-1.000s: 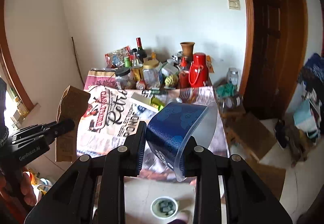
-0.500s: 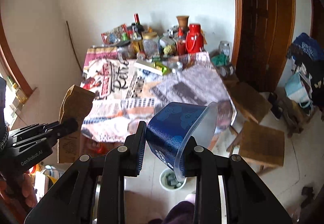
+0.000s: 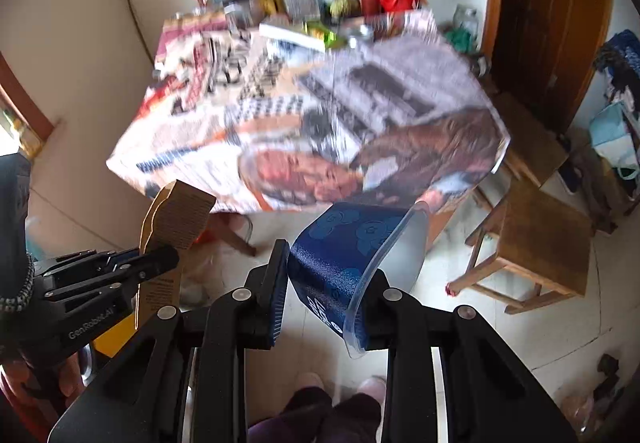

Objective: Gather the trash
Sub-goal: 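Carry the cardboard and blue cup with both tools over the white bucket, then open the left tool to drop the cardboard while the right tool drops the blue cup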

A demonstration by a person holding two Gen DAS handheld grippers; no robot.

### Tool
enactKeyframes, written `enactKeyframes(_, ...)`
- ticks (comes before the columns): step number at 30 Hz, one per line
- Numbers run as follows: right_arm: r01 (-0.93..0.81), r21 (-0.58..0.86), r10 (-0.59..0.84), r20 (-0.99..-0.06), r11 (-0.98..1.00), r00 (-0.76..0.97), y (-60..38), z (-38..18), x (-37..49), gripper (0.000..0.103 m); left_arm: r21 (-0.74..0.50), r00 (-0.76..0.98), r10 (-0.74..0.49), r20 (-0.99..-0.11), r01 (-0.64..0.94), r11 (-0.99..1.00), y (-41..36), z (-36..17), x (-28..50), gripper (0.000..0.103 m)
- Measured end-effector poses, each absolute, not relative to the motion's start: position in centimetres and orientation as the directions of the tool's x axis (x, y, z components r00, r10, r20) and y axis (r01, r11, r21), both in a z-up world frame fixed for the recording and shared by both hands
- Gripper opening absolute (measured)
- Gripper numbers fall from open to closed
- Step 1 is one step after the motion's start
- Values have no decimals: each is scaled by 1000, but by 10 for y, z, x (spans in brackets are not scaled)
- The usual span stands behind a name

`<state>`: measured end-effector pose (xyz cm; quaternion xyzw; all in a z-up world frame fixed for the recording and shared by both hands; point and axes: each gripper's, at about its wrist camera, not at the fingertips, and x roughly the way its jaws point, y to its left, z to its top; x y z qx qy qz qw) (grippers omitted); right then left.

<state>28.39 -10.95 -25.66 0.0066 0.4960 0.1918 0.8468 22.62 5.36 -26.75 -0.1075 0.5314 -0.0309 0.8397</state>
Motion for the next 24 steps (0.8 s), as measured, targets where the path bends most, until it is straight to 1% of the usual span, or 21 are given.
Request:
enactKeyframes(8, -352, 204, 321, -893, 914, 316, -104, -357, 308, 25, -204, 330, -152, -932, -128, 971, 52, -377, 248, 12)
enactKeyframes(15, -354, 248, 334, -920, 902, 205, -95, -455, 331, 25, -191, 261, -137, -956, -191, 963, 64, -472, 262, 12)
enactKeyframes(18, -379, 236, 323, -928, 895, 185, -85, -493, 338, 25, -201, 240, -147, -960, -221, 954, 70, -509, 264, 12)
enactKeyframes(24, -424, 205, 308, -932, 882, 190, -69, -547, 346, 25, -191, 208, -138, -968, -261, 946, 79, -569, 272, 12)
